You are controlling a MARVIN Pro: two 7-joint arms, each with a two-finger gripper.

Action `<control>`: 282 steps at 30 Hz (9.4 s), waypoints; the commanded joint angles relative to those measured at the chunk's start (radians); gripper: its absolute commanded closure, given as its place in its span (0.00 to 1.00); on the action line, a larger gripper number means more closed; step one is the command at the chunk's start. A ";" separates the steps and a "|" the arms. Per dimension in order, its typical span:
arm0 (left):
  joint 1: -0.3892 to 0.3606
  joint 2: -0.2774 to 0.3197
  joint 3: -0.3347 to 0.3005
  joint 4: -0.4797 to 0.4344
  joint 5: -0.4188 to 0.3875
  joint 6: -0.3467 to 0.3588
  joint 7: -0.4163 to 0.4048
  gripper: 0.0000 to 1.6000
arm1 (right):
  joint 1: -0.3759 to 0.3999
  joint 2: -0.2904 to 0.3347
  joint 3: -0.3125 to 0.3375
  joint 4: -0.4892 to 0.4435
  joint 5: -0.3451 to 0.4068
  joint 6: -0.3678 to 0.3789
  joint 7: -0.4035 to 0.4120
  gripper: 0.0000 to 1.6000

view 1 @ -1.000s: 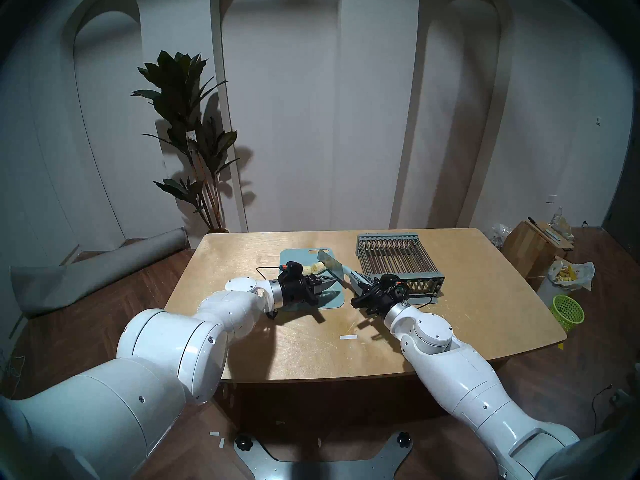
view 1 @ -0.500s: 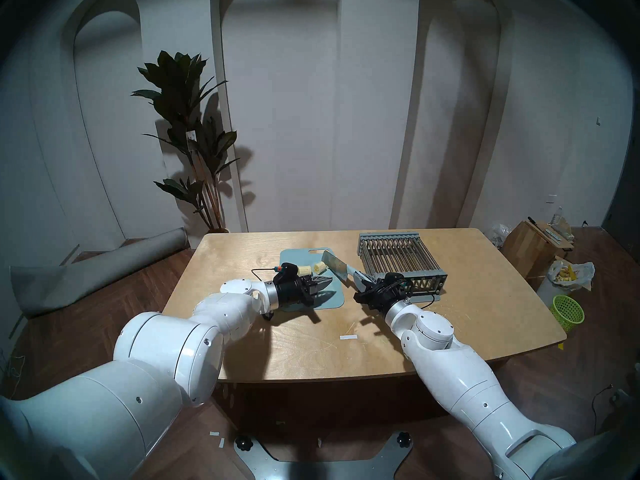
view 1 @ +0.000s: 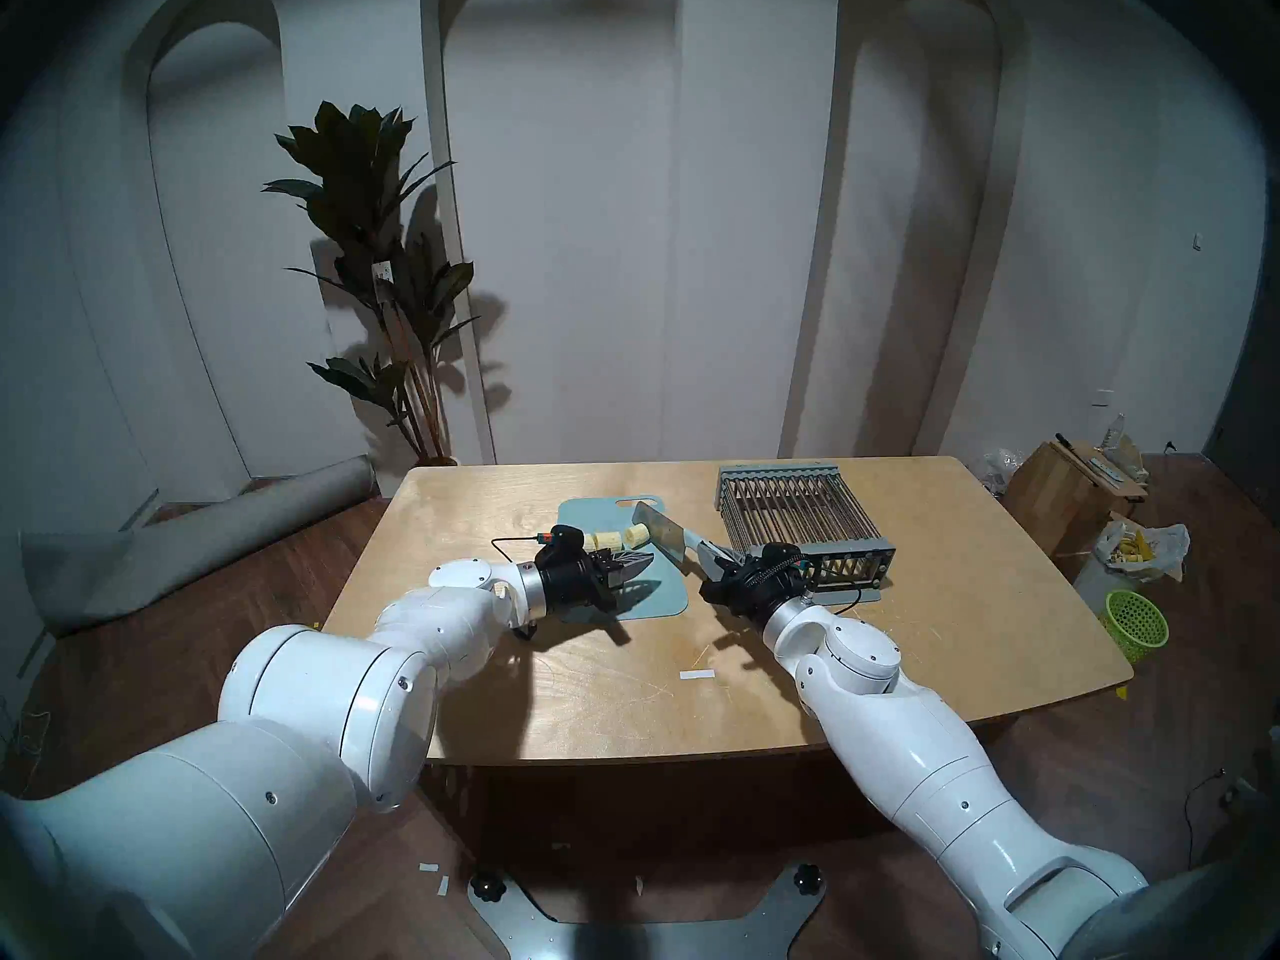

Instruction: Cut the banana into four pieces on the cutting board

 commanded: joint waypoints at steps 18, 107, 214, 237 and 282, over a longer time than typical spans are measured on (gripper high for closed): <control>-0.033 -0.012 -0.039 -0.017 -0.032 0.041 -0.019 1.00 | 0.046 0.023 0.011 -0.099 -0.078 -0.067 0.017 1.00; -0.103 0.099 -0.209 -0.391 -0.074 -0.089 0.416 1.00 | -0.284 0.290 0.384 -0.865 -0.278 -0.135 -0.156 1.00; 0.354 0.037 -0.211 -1.250 0.201 0.557 1.111 0.00 | -0.512 0.198 0.543 -0.939 0.084 0.331 -0.416 1.00; 0.498 -0.028 -0.209 -1.525 0.269 0.879 1.277 0.00 | -0.298 0.235 0.463 -0.818 0.177 0.451 -0.439 1.00; 0.578 0.106 -0.245 -1.580 0.174 0.960 1.017 0.00 | -0.230 0.200 0.383 -0.731 0.257 0.580 -0.596 1.00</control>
